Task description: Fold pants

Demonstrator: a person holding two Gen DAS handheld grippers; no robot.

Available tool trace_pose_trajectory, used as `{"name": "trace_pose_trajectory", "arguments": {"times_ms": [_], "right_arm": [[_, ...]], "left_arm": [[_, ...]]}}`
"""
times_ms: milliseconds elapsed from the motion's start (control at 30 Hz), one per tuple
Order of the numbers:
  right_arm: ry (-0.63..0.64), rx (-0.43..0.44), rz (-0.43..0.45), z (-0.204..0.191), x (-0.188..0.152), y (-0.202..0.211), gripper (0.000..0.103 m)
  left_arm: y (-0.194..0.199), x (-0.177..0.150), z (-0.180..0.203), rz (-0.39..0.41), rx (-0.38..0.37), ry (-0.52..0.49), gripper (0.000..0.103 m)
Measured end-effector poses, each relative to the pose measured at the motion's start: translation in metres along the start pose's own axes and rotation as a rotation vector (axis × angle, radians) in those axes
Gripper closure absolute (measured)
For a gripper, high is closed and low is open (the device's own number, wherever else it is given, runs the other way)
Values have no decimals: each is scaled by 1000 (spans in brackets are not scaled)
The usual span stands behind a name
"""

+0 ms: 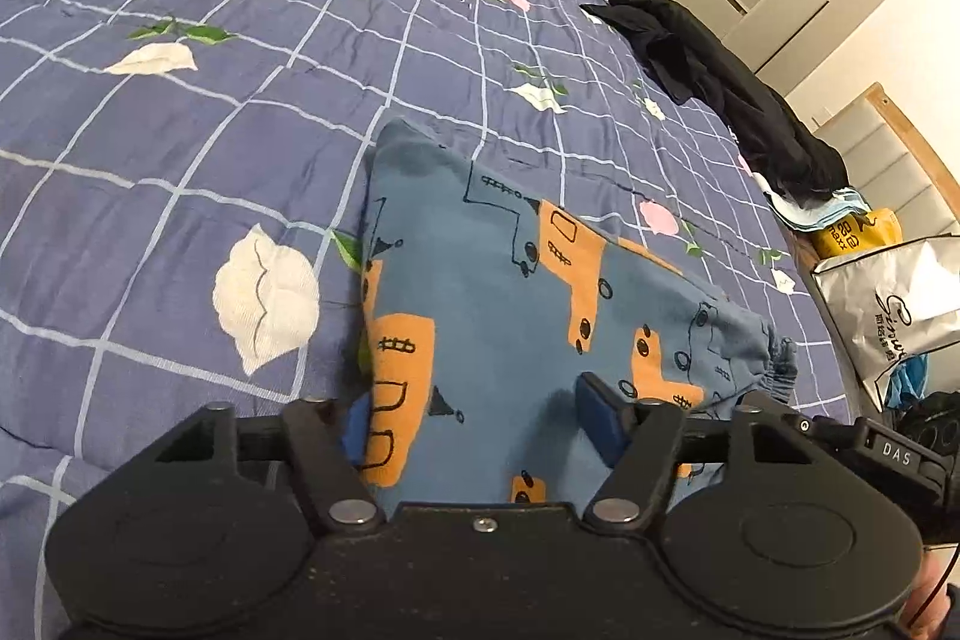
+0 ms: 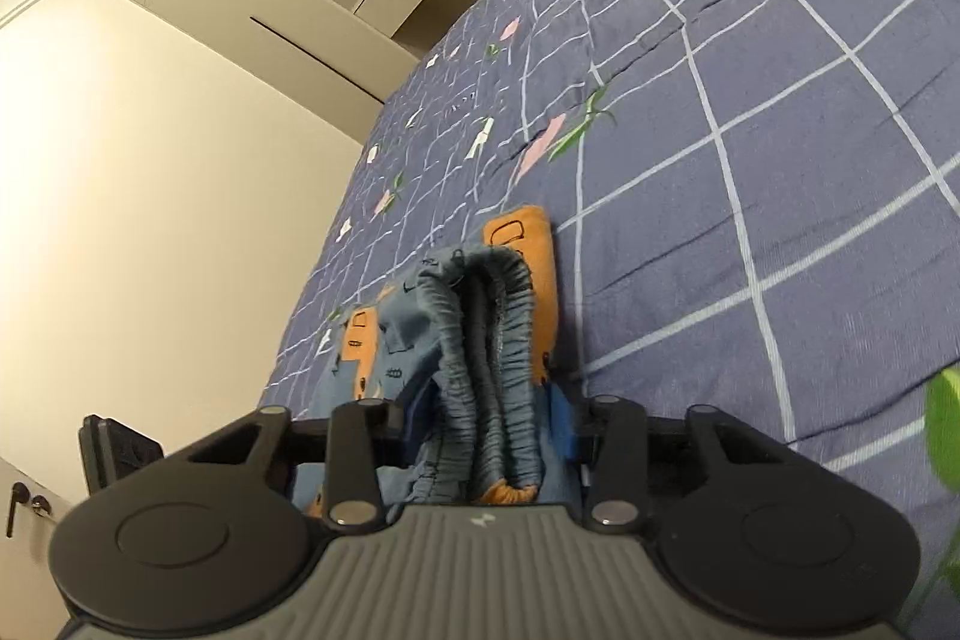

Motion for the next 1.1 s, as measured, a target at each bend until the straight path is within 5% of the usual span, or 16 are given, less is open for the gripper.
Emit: {"name": "trace_pose_trajectory", "arguments": {"times_ms": [200, 433, 800, 1100], "right_arm": [[-16, 1, -1, 4, -1, -2, 71], [105, -37, 50, -12, -7, 7, 79], [203, -30, 112, -47, -5, 34, 81], [297, -29, 133, -96, 63, -8, 81]], "left_arm": [[-2, 2, -10, 14, -34, 97, 64], [3, -1, 0, 12, 8, 18, 91], [32, 11, 19, 101, -1, -16, 93], [19, 101, 13, 147, 55, -89, 93]]}}
Point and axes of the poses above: each gripper's, at about its wrist camera, not at the fingertips, and y roughly against the way its jaws point, z to its right, x to its top, the point moved 7 cm from there along -y, roughly the way its jaws point, and after that the axes turned 13 degrees about -x, right-handed, at the moved point
